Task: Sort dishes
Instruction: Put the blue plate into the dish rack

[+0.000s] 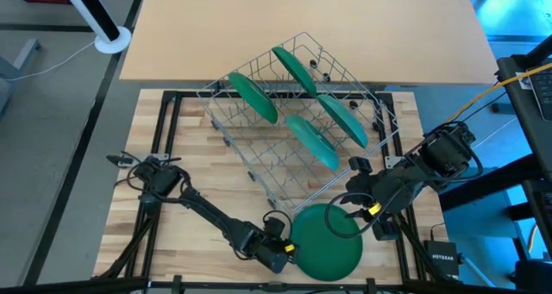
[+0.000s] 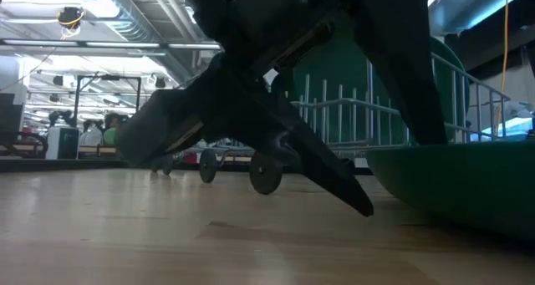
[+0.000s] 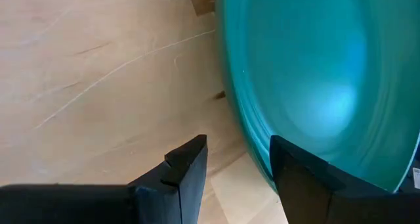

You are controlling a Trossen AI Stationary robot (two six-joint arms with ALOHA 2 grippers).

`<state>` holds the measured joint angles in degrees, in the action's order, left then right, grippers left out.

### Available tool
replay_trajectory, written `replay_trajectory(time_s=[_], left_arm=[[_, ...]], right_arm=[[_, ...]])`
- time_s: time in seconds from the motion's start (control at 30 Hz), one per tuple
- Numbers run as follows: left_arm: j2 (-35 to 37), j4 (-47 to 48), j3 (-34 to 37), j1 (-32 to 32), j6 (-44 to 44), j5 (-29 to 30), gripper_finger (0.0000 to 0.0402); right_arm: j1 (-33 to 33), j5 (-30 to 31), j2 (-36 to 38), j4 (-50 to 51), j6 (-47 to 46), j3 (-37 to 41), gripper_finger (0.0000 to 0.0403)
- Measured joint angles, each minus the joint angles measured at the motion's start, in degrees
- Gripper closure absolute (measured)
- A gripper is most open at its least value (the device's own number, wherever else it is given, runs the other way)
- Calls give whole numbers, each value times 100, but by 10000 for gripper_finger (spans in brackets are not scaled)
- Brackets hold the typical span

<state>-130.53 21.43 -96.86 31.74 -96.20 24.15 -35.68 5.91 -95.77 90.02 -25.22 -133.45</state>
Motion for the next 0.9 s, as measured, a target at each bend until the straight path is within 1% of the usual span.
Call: replay_trajectory(time_s=[0.33,0.47,0.53,0.6,0.8,0.83,0.9], left_arm=[[-18,-3,0,-226,58,-2,247],[-25,31,0,-344,225,-208,251],[-25,46,0,-375,303,-269,265],[-25,46,0,-379,343,-278,289],[-25,54,0,-366,603,-272,385],[-25,23,0,-366,654,-286,392],[-25,27,-7,-361,676,-298,392]], right_arm=[[2,7,0,0,3,0,244],[2,7,0,0,3,0,244],[2,5,0,-1,3,0,244],[2,5,0,0,3,0,244],[2,5,0,0,3,0,244],[2,5,0,-1,3,0,244],[2,5,0,0,3,0,244]])
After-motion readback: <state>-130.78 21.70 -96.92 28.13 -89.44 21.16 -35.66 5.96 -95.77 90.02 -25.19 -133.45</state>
